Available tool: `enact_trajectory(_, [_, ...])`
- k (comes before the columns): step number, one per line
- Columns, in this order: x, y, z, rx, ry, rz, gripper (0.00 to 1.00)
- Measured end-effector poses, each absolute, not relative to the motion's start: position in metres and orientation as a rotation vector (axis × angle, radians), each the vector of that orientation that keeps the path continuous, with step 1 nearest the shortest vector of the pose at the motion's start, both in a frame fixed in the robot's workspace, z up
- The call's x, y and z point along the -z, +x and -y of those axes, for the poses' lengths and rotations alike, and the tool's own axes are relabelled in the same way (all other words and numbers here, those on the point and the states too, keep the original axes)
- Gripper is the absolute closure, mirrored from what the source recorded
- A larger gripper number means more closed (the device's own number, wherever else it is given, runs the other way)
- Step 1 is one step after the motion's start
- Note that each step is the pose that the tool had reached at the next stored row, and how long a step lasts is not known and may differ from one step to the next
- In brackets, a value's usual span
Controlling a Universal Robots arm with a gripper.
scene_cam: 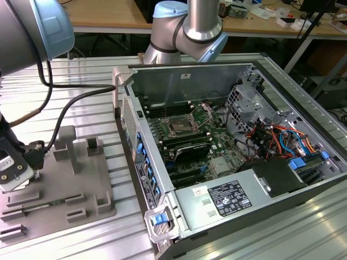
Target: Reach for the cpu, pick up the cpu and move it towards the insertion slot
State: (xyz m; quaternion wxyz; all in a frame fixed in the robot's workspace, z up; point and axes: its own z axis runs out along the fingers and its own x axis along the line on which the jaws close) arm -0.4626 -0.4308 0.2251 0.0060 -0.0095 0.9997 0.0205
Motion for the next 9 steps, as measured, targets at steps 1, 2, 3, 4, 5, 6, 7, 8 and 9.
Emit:
enact_trajectory(1, [-0.2252,-0.4626,0.4308,-0.064,-0.030,-3.129,0.45])
enact_trajectory(2, [-0.2253,-0.4626,0.4308,-0.064,-0.030,-3.129,0.45])
enact_trajectory(3, [-0.2253,-0.4626,0.4308,-0.064,-0.030,-3.129,0.45])
enact_trajectory(4, [-0.2253,-0.4626,0.4308,-0.064,-0.030,-3.129,0.45])
enact_trajectory(5, [-0.2254,-0.4626,0.4308,-0.064,-0.030,-3.129,0.45])
enact_trajectory(6, [-0.2259,-0.4626,0.4308,-0.064,-0.030,-3.129,0.45])
enact_trajectory(7, [-0.2265,-0.4626,0.4308,-0.064,-0.030,-3.129,0.45])
enact_trajectory(8, [-0.2274,-0.4626,0.4308,-0.064,-0.030,-3.129,0.45])
enact_trajectory(9, [-0.2283,-0.4626,0.4308,-0.064,-0.030,-3.129,0.45])
